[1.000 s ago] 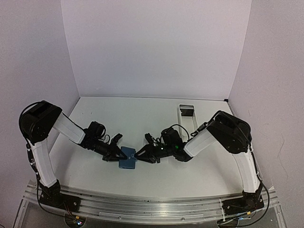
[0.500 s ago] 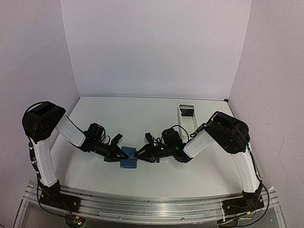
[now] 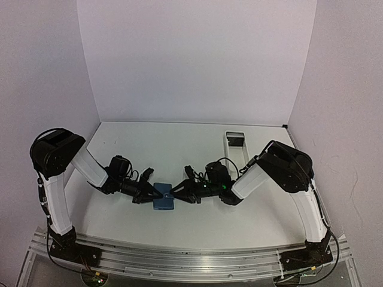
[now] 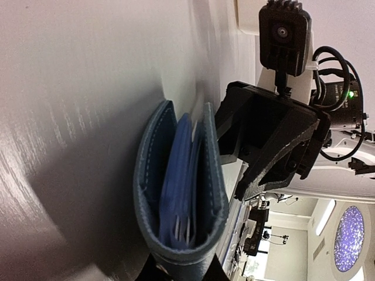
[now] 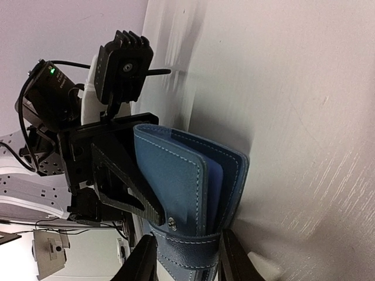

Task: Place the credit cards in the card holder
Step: Pick up the card holder from the center of the board.

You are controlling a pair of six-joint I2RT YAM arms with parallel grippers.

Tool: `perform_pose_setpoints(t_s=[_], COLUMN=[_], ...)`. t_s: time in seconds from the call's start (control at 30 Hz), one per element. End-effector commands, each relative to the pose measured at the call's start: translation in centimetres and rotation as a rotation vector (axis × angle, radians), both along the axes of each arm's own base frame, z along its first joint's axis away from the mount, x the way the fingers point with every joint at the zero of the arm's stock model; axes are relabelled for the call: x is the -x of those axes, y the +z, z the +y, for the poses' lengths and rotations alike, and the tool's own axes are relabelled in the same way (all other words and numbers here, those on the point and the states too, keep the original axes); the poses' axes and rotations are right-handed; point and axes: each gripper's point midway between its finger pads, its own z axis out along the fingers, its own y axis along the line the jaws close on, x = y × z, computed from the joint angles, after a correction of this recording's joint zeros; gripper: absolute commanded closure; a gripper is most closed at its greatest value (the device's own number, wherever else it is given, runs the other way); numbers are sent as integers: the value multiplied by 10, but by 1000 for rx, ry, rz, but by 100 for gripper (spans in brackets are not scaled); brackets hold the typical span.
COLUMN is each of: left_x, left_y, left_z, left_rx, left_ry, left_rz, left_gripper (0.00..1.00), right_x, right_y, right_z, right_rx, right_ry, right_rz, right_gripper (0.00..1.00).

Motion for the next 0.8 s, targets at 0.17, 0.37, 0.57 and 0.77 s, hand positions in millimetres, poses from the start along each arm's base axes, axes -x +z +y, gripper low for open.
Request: perform_pose_setpoints(t_s=[0.17,0.37,0.57,0.77], left_x=[-1,1,4,-8], left_y=[33,29,37,73], left_z=[-11,-11,-5,3], left_rx=[136,118,150,249], left_ry=[-75,-92,-149,-218], left_rz=[-73,-64,-84,-168], left_gripper=[100,100,100,100], right_x=[18,18,16,11], right_y=[-41,-30,-10,22], right_z=[-14,-14,-13,-16], right_rx=[106,91,69,-3], right_ry=[-18,-19,-23,30], right_rz=[52,44,22,-45], right_gripper=[65,64,60,51])
